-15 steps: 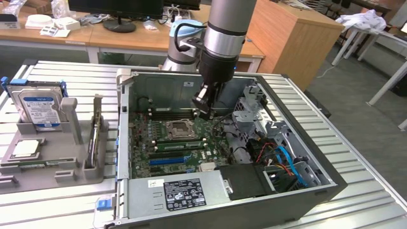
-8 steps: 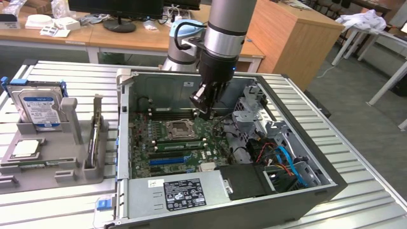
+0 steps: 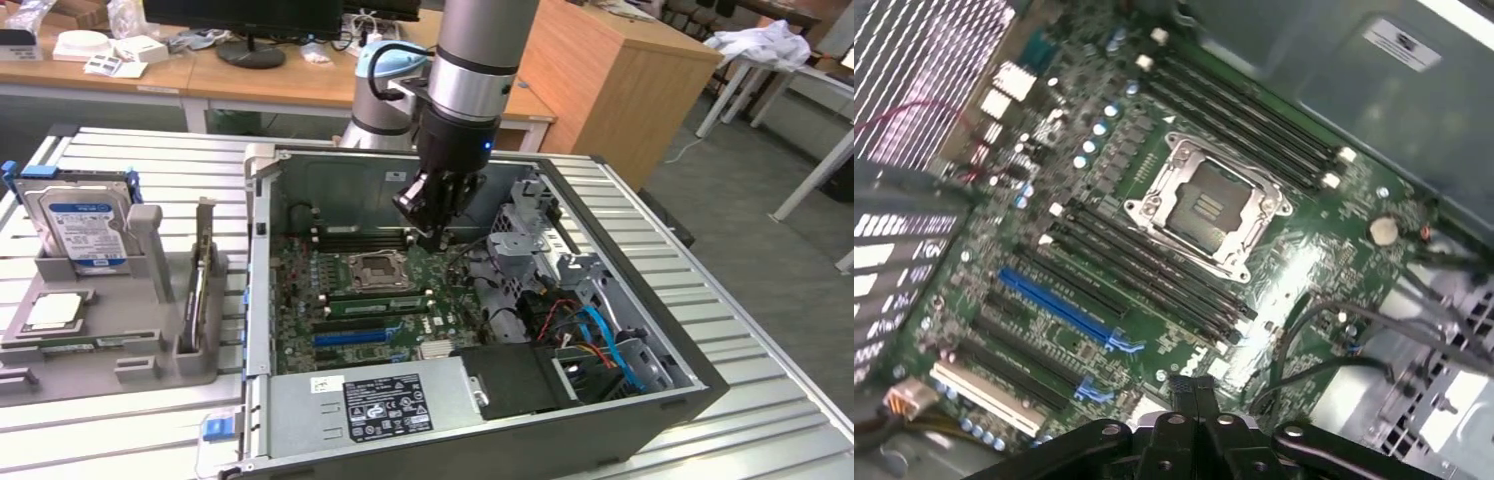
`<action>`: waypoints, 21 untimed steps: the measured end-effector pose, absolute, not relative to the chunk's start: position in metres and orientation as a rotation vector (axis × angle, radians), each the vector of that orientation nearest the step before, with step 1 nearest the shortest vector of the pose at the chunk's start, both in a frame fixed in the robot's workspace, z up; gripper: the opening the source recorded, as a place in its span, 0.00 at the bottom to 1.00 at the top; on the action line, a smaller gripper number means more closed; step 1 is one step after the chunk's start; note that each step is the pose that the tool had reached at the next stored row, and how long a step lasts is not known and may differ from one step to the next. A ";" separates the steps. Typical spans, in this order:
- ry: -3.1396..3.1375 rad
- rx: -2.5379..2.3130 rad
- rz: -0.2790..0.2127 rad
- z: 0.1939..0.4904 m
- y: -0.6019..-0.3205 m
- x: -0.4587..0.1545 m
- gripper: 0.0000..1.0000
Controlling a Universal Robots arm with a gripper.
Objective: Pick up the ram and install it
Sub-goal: 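Press down the ram until it locks into place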
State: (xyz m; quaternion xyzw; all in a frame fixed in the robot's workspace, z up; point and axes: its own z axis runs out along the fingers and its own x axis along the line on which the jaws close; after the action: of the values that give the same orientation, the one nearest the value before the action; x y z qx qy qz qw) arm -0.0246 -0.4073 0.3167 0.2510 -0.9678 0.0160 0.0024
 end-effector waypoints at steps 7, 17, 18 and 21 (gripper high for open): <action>-3.078 0.592 0.050 0.317 -0.407 -0.025 0.11; -3.116 0.310 0.048 0.317 -0.407 -0.025 0.11; -3.119 0.281 0.048 0.317 -0.407 -0.025 0.11; -3.124 0.196 0.048 0.317 -0.407 -0.025 0.11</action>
State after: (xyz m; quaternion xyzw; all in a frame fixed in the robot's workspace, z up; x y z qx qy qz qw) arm -0.0246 -0.4073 0.3165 0.0627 -0.9979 0.0152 0.0054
